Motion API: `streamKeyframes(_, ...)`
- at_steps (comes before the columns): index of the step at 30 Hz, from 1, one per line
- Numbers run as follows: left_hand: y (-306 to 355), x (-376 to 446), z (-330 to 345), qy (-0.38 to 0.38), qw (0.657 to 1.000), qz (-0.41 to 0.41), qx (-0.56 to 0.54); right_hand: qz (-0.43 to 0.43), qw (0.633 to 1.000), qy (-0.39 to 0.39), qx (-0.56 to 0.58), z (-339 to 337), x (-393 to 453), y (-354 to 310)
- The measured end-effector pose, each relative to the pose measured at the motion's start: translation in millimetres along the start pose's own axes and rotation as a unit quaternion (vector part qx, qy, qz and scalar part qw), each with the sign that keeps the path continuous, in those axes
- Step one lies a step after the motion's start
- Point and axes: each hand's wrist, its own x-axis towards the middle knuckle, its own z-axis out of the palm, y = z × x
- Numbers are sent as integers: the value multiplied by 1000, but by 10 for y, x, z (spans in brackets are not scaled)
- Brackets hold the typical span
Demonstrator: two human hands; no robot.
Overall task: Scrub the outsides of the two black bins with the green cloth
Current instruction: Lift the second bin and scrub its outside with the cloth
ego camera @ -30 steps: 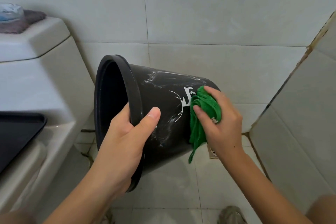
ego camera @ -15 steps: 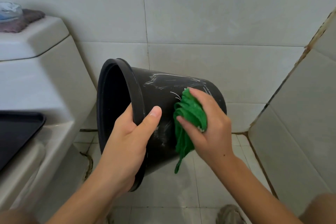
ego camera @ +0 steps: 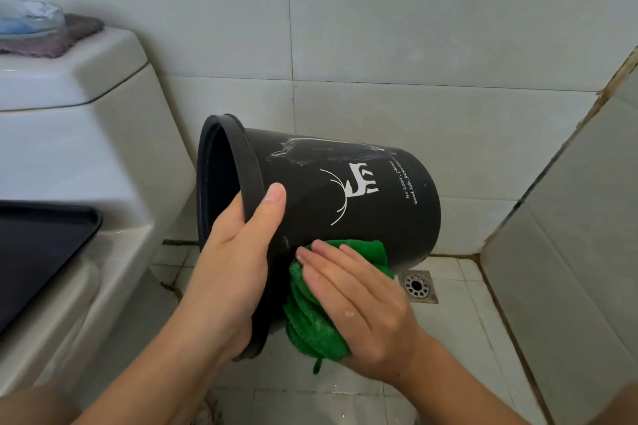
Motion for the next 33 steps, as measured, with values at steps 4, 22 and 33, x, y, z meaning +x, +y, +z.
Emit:
streamKeyframes(4, -6, -12, 10, -2, 1000, 7, 26, 30, 999, 30, 2, 9, 81, 70)
streamKeyframes(22, 39, -12, 53, -10, 1000, -3, 27, 58, 996, 45, 42, -34, 228, -15)
streamKeyframes(33, 30, -42, 99, -17, 1000, 1, 26, 85, 994, 70, 10, -3, 285, -156)
